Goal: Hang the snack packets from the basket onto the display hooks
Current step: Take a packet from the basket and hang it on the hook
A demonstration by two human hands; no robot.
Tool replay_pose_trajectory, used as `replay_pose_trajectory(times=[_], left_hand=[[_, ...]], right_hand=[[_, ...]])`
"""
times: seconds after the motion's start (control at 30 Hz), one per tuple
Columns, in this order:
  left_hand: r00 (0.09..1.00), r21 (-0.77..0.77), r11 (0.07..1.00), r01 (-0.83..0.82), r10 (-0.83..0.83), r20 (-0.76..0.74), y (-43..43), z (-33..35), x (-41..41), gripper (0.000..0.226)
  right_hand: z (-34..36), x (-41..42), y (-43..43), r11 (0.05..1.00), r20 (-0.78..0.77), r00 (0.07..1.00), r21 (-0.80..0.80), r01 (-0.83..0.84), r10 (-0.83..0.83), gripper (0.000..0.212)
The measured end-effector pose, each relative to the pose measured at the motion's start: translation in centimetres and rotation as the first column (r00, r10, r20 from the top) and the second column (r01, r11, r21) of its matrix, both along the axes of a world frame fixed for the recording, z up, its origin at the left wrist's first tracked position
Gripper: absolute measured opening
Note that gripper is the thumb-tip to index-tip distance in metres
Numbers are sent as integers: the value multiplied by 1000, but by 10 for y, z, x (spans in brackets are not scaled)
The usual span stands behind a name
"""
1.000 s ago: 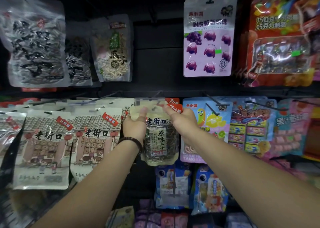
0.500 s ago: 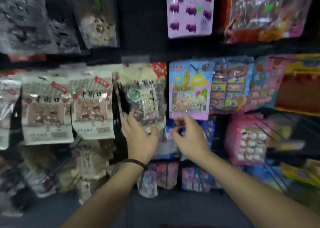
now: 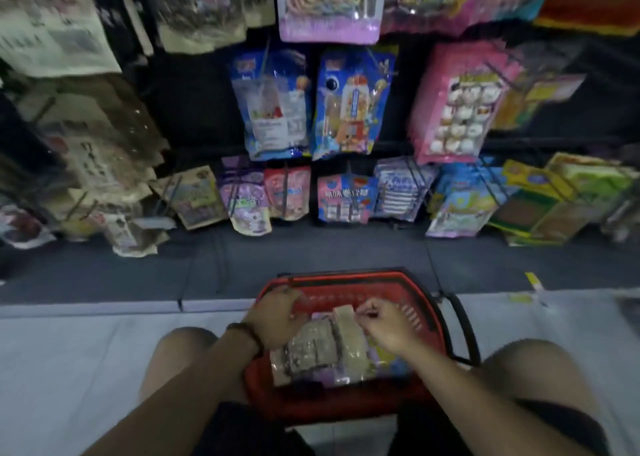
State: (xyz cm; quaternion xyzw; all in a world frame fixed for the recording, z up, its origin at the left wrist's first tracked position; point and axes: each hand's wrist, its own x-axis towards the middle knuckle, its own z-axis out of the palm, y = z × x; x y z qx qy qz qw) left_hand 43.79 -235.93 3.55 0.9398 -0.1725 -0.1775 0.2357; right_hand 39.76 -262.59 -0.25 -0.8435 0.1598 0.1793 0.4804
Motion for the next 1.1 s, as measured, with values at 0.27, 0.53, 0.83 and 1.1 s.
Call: replay_pose_trajectory(times=[0.27, 0.53, 0.83, 1.1], left_hand=[[950, 92, 995, -49, 75, -302, -14, -51, -13, 24], [962, 107, 994, -14, 43, -271, -21, -82, -16, 34], [951, 147, 989, -19, 64, -303, -31, -103, -23, 34], [945, 99, 990, -105, 130, -302, -42, -98, -28, 26]], right_hand=[[-72, -30, -24, 940, -443, 846, 20, 341, -297, 21], [-123, -7, -19, 983, -471, 863, -102, 152, -183, 36], [-156, -10, 0, 936, -513, 823, 96, 338, -245, 70], [-139, -12, 14, 889, -314, 906, 268, 372, -284, 15]])
